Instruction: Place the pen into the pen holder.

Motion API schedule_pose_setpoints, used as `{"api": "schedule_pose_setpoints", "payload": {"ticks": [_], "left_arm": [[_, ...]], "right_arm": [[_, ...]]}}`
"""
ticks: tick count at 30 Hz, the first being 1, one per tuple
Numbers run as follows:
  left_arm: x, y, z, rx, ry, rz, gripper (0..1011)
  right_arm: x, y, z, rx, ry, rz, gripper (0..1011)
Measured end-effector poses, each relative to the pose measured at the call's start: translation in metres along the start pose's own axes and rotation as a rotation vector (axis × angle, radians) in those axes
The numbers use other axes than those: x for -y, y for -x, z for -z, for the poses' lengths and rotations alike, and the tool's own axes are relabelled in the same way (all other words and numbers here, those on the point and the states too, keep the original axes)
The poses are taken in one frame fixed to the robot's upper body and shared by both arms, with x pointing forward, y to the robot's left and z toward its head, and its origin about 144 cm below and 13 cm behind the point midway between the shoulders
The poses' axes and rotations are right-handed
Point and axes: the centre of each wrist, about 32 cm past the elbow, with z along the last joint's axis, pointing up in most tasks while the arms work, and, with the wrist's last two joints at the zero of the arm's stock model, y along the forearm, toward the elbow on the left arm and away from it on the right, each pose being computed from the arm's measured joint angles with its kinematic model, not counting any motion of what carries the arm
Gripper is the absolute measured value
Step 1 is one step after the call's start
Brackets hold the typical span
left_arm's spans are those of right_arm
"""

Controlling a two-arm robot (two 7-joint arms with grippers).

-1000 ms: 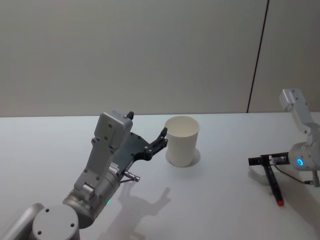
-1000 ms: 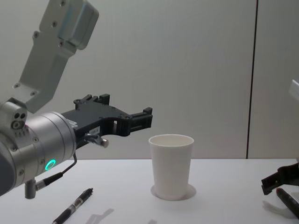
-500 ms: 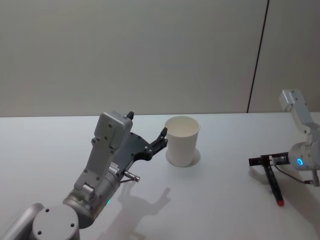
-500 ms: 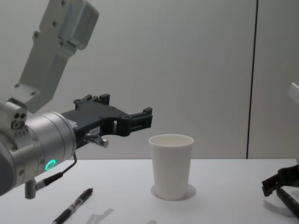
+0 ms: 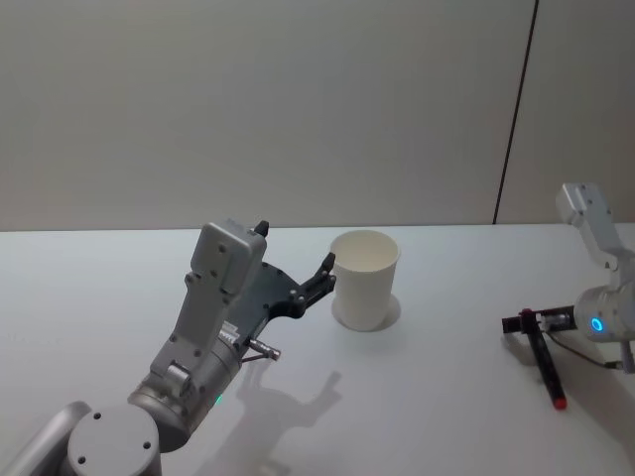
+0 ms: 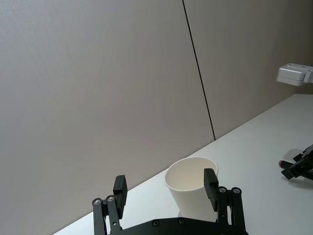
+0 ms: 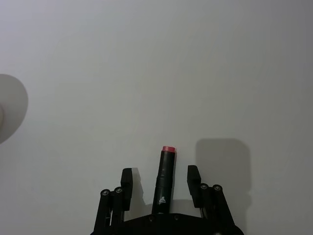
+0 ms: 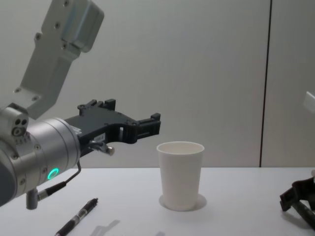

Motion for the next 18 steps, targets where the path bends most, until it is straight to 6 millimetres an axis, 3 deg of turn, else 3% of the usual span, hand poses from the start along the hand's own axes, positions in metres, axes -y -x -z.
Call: {"api": "schedule_pose_setpoints", "payload": {"ticks": [10, 18], "left_arm": [[0.0, 0.0, 0.0, 0.0, 0.0, 0.0, 1003], [0.0, 0.0, 0.0, 0.0, 0.0, 0.0, 1003]], "right_arm": [[-0.0041, -0.0015, 0.0005, -0.003, 0.008, 0.0, 391], [-0.0066, -0.0021, 0.0008, -0.003, 0.012, -0.002, 181]]}}
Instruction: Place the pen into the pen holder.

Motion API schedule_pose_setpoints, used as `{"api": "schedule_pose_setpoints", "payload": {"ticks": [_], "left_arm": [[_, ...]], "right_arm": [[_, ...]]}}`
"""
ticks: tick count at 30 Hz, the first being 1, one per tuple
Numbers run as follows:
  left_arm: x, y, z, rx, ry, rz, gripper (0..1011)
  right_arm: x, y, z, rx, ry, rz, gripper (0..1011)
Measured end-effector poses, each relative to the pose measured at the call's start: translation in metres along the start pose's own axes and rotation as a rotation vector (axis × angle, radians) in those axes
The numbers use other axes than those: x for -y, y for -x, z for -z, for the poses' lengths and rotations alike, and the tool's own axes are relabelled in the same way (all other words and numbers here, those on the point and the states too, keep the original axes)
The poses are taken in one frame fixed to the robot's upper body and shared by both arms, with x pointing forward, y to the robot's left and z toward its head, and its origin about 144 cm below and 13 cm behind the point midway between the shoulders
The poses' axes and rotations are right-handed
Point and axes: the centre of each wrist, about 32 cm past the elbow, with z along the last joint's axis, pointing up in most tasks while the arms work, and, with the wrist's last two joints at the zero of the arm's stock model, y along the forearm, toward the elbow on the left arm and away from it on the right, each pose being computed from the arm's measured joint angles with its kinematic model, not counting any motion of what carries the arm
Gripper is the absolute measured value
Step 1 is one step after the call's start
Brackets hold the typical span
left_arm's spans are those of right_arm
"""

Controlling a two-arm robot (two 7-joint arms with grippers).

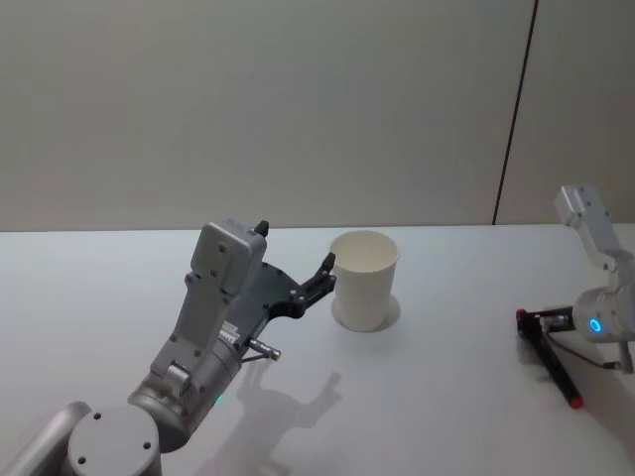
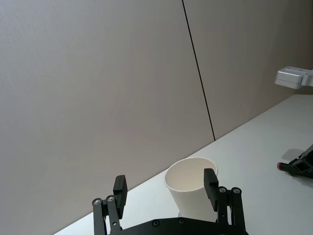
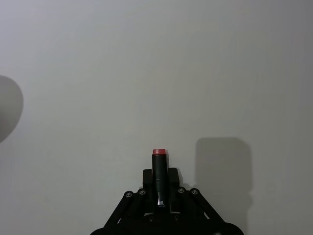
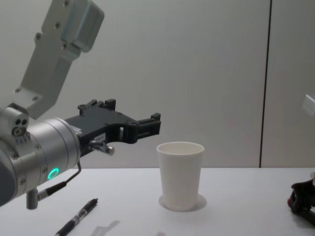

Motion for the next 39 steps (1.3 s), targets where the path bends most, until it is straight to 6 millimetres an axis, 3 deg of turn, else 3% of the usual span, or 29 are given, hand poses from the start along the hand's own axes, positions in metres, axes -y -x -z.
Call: {"api": "schedule_pose_setpoints", "payload": {"ticks": [20, 39], "left_arm": [[0.0, 0.0, 0.0, 0.0, 0.0, 0.0, 1003], [0.0, 0.0, 0.0, 0.0, 0.0, 0.0, 1003]], "right_arm": [[0.001, 0.0, -0.003, 0.009, -0.048, -0.005, 168], [0.023, -0.001, -0.001, 0.041, -0.286, -0.028, 168]]}}
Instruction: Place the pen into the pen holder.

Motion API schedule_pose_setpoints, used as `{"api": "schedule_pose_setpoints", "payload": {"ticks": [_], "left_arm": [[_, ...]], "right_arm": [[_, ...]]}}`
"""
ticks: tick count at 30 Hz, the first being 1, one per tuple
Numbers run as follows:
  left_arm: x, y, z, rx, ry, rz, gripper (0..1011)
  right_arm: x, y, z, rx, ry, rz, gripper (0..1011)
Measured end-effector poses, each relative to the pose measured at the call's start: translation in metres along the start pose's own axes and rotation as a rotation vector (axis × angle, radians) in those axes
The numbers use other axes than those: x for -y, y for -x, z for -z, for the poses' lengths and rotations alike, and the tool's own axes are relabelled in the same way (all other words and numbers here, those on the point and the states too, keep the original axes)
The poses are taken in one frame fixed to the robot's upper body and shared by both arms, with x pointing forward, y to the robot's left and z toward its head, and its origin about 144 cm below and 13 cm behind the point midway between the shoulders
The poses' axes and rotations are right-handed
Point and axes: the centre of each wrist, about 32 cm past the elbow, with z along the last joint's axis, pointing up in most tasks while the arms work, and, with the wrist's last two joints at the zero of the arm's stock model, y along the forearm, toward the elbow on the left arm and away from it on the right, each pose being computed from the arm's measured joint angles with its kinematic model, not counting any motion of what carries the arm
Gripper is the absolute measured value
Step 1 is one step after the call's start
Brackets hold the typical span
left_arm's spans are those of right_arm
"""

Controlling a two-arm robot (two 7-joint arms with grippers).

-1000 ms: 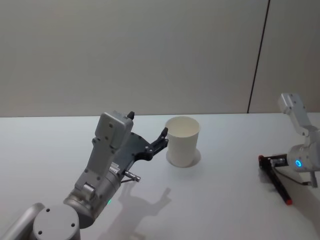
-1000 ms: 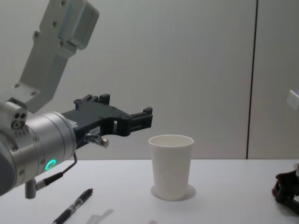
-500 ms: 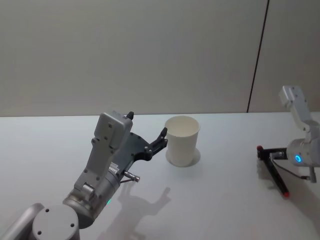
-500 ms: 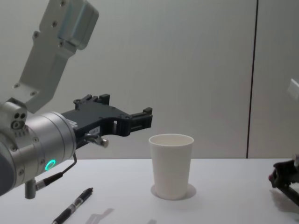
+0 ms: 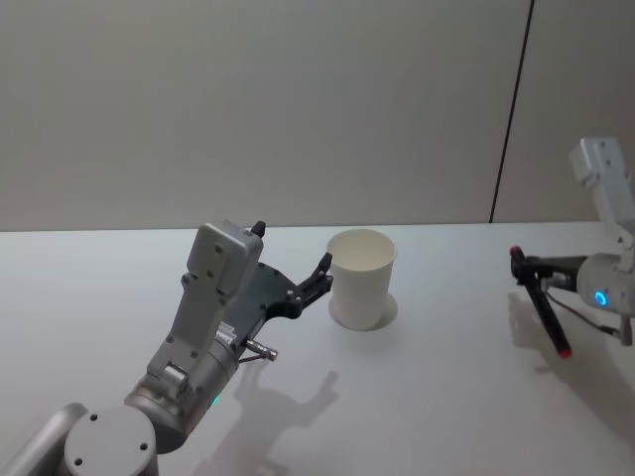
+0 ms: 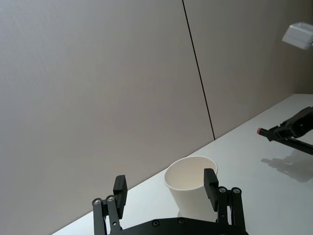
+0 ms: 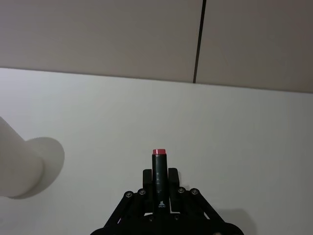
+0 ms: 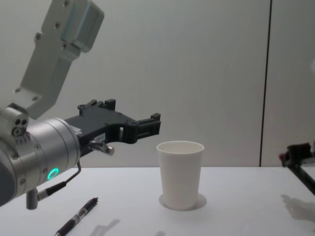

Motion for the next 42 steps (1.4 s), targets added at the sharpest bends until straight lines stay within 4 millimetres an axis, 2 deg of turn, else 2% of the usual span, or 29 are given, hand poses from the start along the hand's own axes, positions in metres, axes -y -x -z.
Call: {"api": "schedule_pose_setpoints", "payload": {"ticks": [21, 42], "left_arm": [[0.0, 0.0, 0.0, 0.0, 0.0, 0.0, 1003], [0.0, 0.0, 0.0, 0.0, 0.0, 0.0, 1003]], "right_arm": [[0.022, 0.004, 0.014, 0.083, -0.326, -0.021, 167], [0.025, 0.021, 0.039, 0.194, -0.661, -0.037, 167]]}}
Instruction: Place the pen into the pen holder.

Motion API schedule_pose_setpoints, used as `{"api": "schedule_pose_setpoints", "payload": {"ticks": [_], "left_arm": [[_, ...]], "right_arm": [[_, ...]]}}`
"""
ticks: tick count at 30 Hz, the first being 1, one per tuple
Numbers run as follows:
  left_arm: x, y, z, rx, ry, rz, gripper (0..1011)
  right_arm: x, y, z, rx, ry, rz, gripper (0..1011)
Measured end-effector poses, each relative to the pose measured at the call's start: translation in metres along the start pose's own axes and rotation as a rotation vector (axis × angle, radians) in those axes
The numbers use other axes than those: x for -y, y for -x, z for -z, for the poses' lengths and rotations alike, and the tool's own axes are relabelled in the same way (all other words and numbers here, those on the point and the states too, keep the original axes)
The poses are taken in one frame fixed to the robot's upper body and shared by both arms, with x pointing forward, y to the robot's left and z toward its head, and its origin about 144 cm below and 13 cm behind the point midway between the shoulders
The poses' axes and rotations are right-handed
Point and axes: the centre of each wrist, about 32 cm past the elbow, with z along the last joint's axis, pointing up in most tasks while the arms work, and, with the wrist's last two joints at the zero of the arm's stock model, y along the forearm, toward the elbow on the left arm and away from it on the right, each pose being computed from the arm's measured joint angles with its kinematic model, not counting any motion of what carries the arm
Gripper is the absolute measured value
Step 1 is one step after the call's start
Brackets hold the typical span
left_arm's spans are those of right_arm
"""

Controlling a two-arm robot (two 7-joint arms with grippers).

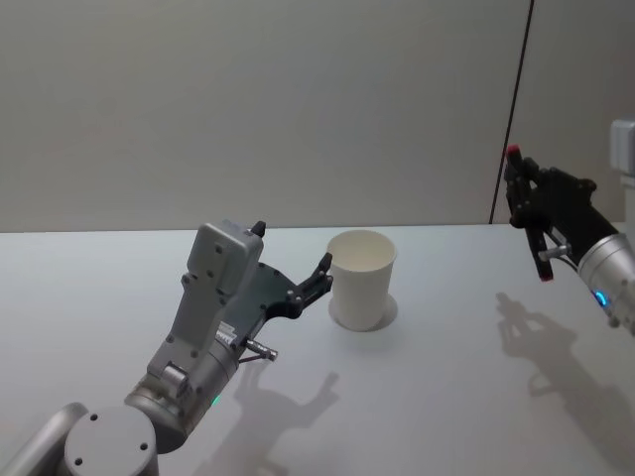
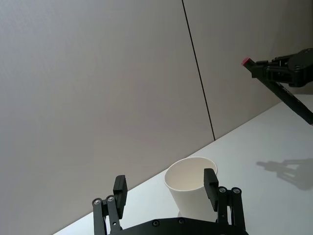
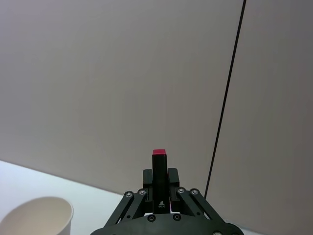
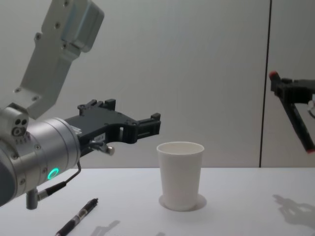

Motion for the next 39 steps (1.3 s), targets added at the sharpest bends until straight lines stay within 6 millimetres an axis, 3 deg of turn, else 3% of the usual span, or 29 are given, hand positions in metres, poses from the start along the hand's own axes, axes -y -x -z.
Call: {"api": "schedule_pose_setpoints", "payload": {"ticks": [17, 39], "left_arm": [[0.0, 0.0, 0.0, 0.0, 0.0, 0.0, 1003], [0.0, 0.0, 0.0, 0.0, 0.0, 0.0, 1003]], "right_arm": [[-0.002, 0.027, 0.019, 0.074, -0.257, -0.021, 168], [-0.027, 0.072, 0.056, 0.035, -0.554, -0.067, 167]]}}
